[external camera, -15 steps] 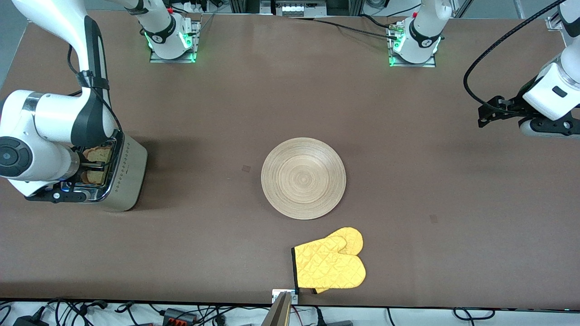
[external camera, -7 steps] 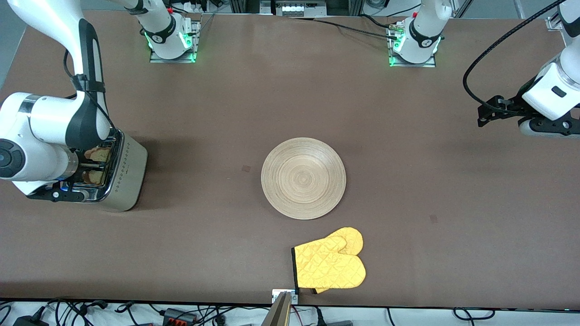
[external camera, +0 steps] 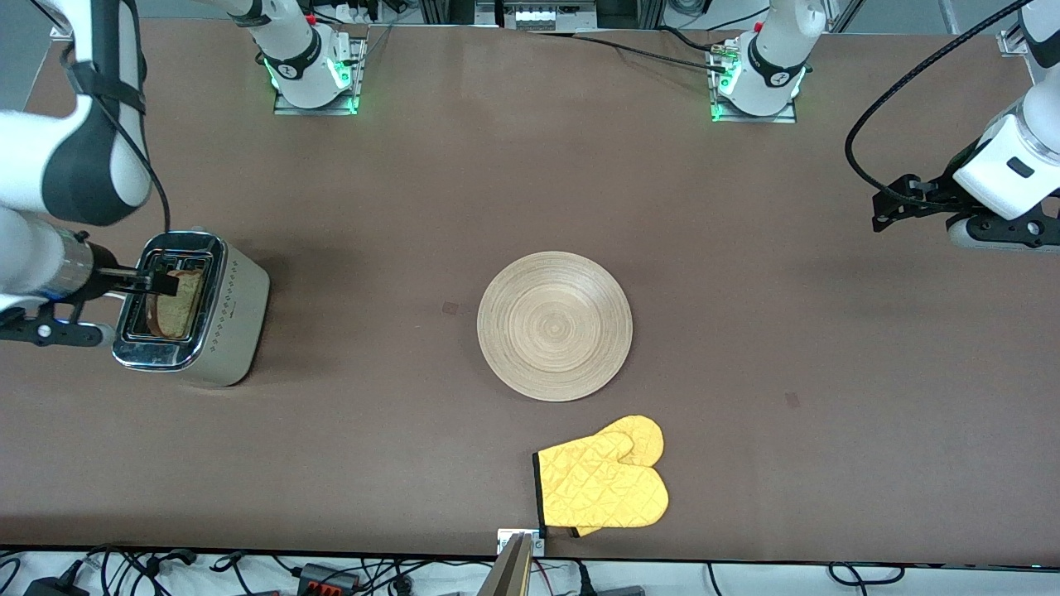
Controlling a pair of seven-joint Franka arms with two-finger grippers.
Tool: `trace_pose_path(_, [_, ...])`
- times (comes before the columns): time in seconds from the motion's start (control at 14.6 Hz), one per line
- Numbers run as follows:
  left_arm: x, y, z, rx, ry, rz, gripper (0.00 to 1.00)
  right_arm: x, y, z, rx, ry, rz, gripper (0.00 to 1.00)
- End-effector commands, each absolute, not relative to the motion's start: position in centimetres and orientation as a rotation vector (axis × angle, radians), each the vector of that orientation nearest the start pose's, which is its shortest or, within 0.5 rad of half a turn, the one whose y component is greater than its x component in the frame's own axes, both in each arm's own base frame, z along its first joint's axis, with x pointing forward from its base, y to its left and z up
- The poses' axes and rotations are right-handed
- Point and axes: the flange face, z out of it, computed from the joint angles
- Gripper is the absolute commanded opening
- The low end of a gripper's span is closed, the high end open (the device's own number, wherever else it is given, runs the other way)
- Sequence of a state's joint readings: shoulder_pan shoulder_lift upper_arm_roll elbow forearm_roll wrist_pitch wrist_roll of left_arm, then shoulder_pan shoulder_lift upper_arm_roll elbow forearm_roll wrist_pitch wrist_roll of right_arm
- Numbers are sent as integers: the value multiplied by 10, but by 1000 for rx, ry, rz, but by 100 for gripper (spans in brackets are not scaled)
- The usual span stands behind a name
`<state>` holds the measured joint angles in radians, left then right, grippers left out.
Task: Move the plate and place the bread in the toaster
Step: 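Lower the bread into the toaster slot with the right gripper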
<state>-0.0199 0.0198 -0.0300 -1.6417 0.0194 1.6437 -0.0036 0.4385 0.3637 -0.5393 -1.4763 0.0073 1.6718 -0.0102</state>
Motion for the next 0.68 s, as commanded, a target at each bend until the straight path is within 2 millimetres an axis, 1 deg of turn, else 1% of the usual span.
trace_pose_path(0.0, [559, -29, 593, -3122, 64, 28, 100, 649, -5, 519, -3287, 84, 114, 100])
trace_pose_path(0.07, [559, -29, 593, -3122, 64, 28, 100, 648, 0, 523, -3272, 77, 104, 100])
trace_pose_path(0.14, [559, -29, 593, -3122, 64, 28, 100, 642, 0, 534, -3221, 90, 92, 100])
trace_pose_path(0.27, [559, -29, 593, -3122, 64, 28, 100, 636, -2, 535, -3184, 114, 147, 100])
trace_pose_path(0.48, [559, -28, 593, -3122, 64, 28, 100, 637, 3, 536, -3185, 99, 133, 100])
trace_pose_path(0.62, [559, -28, 593, -3122, 62, 28, 100, 637, 0, 536, -3184, 107, 137, 100])
